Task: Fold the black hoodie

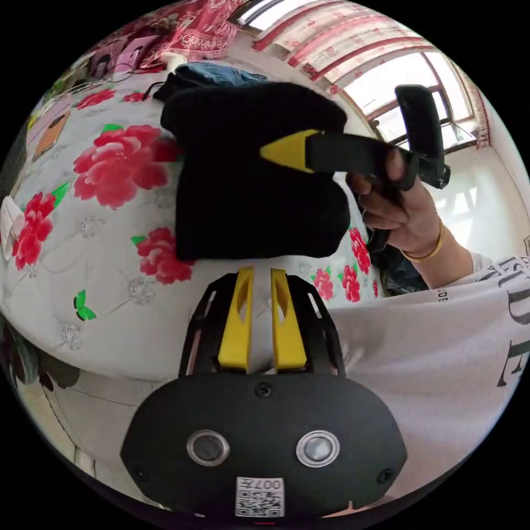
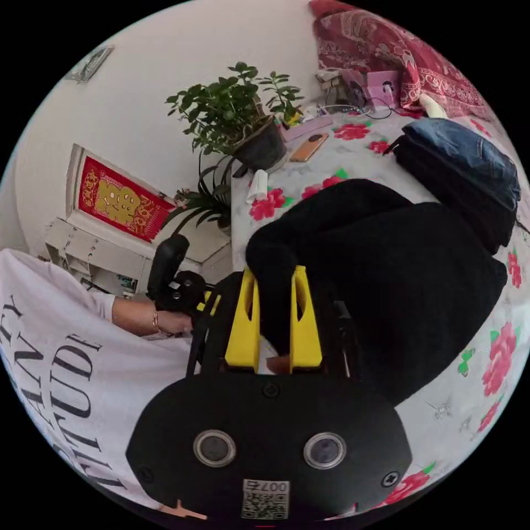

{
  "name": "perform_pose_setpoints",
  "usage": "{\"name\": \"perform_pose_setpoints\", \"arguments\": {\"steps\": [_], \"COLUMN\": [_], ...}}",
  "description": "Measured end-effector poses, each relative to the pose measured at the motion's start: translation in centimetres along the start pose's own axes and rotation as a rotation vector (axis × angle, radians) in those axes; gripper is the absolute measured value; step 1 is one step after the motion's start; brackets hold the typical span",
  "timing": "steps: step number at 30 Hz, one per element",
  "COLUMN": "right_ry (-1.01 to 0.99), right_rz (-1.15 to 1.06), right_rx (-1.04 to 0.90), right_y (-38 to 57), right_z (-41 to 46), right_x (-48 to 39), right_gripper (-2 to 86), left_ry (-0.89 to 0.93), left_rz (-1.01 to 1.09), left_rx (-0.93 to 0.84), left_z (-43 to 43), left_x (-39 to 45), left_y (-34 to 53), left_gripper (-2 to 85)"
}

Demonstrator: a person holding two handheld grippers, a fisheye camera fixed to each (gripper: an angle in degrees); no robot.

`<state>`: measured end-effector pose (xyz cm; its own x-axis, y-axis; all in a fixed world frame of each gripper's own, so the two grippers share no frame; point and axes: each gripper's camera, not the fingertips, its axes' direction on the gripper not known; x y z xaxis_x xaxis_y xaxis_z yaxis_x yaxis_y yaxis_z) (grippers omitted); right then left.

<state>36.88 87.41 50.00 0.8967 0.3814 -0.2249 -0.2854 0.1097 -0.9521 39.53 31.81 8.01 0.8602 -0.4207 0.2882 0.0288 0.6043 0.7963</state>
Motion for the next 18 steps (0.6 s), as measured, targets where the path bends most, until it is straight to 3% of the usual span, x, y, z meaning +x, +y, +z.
{"name": "perform_pose_setpoints", "arguments": {"steps": [2, 3, 8, 13, 15, 18], "right_ry": [-0.047, -0.072, -0.198, 0.02, -0.024, -0.19], "right_rz": [0.097, 0.119, 0.133, 0.482, 0.624, 0.747], "right_rx": [-0.244, -0.272, 0.052, 0.312, 0.332, 0.209], "right_y": [-0.6, -0.5, 0.7, 8.9, 11.6, 12.5], "right_z": [10.5, 11.8, 3.8, -4.8, -4.6, 0.7], "right_x": [3.7, 4.3, 4.8, 11.9, 15.1, 19.2], "right_gripper": [11.4, 11.5, 13.0, 14.8, 15.6, 15.6], "left_ry": [0.032, 0.07, 0.189, 0.273, 0.24, 0.232], "left_rz": [-0.106, -0.16, -0.207, -0.143, -0.064, -0.031], "left_rx": [0.016, 0.042, 0.111, 0.088, 0.008, -0.094], "left_z": [-1.3, -2.1, -3.8, -3.4, -1.4, 1.7], "left_x": [-3.5, -5.5, -10.0, -12.5, -12.6, -13.0], "left_y": [1.0, 1.2, -0.7, -5.7, -8.5, -10.8], "left_gripper": [6.9, 7.8, 11.4, 13.8, 13.7, 11.2]}}
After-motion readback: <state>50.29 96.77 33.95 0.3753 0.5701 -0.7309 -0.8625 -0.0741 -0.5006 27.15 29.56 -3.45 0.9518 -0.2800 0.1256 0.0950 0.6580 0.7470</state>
